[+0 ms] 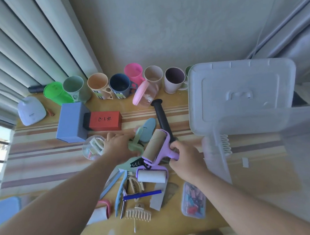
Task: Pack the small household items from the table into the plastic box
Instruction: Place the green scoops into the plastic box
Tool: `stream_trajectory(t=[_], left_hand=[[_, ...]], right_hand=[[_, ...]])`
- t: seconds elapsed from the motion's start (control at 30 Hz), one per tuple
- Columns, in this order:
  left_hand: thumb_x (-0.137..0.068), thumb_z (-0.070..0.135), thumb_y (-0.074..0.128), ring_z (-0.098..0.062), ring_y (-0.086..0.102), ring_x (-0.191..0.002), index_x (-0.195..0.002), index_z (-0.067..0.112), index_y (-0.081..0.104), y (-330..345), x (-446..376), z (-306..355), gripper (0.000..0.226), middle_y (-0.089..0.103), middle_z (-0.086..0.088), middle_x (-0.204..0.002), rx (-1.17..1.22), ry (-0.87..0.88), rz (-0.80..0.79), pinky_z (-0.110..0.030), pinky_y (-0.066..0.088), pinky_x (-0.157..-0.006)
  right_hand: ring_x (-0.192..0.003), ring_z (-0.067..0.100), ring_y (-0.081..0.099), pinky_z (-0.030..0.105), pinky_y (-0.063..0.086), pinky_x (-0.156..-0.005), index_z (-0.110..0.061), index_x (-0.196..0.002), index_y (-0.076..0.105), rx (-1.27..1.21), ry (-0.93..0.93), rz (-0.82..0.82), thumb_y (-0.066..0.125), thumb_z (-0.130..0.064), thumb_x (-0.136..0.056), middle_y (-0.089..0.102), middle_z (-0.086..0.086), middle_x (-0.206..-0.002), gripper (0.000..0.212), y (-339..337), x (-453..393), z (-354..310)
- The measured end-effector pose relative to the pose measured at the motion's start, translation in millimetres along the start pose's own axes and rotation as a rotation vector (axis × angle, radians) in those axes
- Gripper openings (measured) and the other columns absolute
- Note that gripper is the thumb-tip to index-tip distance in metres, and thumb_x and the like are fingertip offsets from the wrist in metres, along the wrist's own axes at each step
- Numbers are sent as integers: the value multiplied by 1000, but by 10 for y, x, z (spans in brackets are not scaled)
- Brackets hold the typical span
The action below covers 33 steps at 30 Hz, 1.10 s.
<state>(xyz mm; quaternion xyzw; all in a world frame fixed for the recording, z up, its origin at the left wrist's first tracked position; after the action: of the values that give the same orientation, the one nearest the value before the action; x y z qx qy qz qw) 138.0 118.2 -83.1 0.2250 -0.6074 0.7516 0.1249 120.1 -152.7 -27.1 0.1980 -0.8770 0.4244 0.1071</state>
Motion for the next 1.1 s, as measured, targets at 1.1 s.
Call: stream_trajectory(t=[1.1], left_hand=[[-69, 61, 79, -29, 55, -93, -93, 15, 64, -702, 877, 3654, 54, 58, -2, -106, 262, 600, 604, -42, 46, -88]], right_hand=[[-102, 35, 56, 38, 39, -72, -37, -103, 76, 488, 48, -14, 77, -41, -84, 37, -5, -89, 20, -1625, -153, 2997]])
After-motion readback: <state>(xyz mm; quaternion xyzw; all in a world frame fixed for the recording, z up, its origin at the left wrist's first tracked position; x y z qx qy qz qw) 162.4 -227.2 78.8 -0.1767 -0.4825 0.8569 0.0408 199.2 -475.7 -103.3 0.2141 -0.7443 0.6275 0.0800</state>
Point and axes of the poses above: each hand's wrist, its own x-axis away from the middle knuckle, its own y-axis out of the palm, z = x × y, the point moved 2 cm from there along -x, towards the middle knuckle
